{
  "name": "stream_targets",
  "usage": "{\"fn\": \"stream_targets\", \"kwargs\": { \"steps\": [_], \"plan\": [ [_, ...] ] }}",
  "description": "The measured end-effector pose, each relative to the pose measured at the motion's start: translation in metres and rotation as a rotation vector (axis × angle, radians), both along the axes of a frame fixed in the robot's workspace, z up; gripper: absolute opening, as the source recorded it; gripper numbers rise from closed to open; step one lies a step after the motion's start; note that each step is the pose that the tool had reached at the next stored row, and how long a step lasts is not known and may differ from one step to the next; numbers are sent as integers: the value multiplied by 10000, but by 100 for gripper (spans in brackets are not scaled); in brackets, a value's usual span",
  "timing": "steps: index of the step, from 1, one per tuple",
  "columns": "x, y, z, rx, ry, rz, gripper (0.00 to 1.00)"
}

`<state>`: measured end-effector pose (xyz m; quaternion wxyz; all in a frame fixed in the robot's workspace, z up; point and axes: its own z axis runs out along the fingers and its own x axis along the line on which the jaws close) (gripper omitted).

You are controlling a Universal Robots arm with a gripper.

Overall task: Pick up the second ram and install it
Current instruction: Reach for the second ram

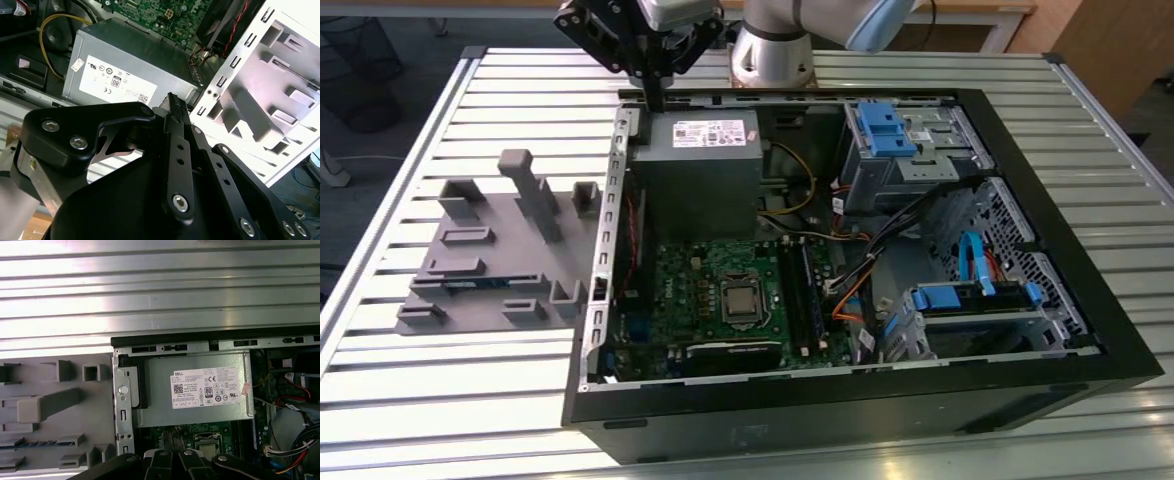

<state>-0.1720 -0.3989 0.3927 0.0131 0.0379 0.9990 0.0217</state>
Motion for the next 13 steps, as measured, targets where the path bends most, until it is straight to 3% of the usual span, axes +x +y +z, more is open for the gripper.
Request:
{"fn": "stream_targets", "kwargs": {
  "steps": [13],
  "plan": [
    [-84, 0, -1, 0, 0, 0, 11]
  ]
}}
